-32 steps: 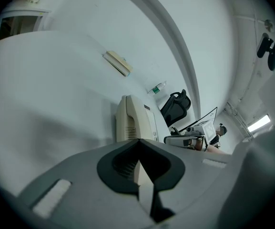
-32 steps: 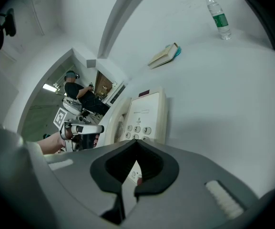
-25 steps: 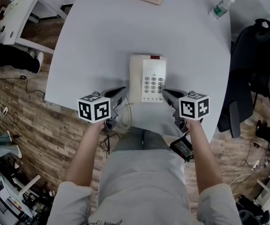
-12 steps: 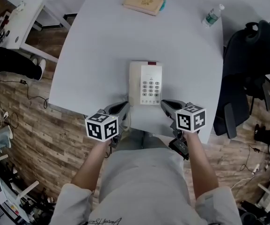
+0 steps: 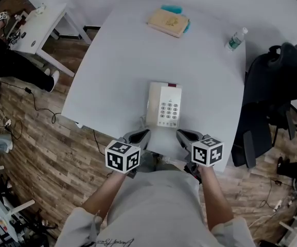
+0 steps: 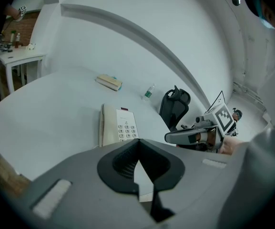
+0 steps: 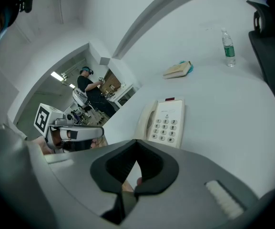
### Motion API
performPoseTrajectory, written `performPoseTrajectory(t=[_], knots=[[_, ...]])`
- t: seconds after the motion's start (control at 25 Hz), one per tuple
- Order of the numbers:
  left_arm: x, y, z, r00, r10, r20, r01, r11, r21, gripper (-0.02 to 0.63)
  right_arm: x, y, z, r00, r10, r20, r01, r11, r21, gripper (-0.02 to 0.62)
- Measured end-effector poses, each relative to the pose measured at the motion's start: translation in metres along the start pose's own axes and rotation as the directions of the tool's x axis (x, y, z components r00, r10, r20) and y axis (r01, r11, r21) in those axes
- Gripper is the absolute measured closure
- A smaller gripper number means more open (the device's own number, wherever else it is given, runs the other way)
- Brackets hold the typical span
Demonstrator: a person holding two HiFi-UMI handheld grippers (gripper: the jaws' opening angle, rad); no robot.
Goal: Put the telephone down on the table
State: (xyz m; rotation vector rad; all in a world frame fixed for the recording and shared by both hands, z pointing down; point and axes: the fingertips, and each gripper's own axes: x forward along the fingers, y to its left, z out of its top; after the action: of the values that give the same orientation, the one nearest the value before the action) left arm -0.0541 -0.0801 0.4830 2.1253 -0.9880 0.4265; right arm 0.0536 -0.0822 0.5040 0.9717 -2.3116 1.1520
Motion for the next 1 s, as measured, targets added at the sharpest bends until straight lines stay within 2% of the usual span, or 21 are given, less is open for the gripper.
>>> performPoseTrajectory(t=[0.36, 1.0], knots=[[-0.014, -0.008, -0.01, 1.0, 0.022, 0.003, -0.023, 1.0, 0.018, 0.594, 0.002, 0.021, -0.026, 0.999, 0.004, -0.053, -0.007, 0.999, -0.053, 0.591], [-0.017, -0.021, -0.011, 1.0, 0.01, 0.005, -0.011, 0.999, 0.05, 0.594, 0.001, 0.033, -0.029, 0.999, 0.001, -0.054, -0.007, 0.994, -0.107, 0.592]])
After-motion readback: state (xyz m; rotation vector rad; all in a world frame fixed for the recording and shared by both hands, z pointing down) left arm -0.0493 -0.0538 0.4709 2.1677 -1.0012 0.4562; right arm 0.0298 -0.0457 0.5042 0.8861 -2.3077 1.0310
